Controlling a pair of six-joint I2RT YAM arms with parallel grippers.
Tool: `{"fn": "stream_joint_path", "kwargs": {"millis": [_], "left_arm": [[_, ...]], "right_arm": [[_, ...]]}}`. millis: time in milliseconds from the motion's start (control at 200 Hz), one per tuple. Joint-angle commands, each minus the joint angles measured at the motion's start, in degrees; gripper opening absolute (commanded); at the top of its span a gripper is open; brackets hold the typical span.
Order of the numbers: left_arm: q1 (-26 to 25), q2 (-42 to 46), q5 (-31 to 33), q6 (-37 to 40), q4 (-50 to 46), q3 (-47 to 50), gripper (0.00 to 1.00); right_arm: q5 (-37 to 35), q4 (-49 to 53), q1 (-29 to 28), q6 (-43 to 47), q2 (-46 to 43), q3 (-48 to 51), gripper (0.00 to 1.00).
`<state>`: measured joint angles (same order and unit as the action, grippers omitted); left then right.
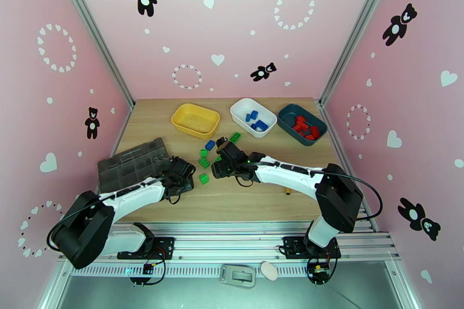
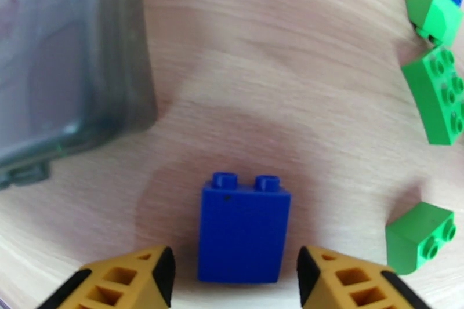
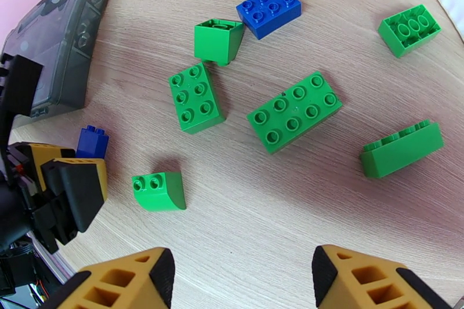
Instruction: Sort the legos into containers by color
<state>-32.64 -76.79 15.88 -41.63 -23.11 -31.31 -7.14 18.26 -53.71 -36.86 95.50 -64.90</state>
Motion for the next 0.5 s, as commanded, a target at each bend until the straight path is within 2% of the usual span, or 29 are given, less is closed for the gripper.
{"fn": "stream_joint_path", "kwargs": {"millis": [0, 270, 491], "left_arm": [[0.48, -1.23, -1.20, 0.19, 2.33, -0.48, 0.57], [0.42, -0.90, -1.26, 0.56, 2.13, -1.60, 0.43], [-0.29, 0.48, -2.01, 1.51, 0.85, -3.49, 0.35]], "right_arm": [[-1.33, 0.63, -0.16, -0.14, -2.35, 0.98, 0.67], [-2.70, 0.96, -0.08, -0.07, -3.90, 2.05, 0.67], [-3.32, 1.40, 0.82, 0.21, -5.78, 3.11, 0.67]]}}
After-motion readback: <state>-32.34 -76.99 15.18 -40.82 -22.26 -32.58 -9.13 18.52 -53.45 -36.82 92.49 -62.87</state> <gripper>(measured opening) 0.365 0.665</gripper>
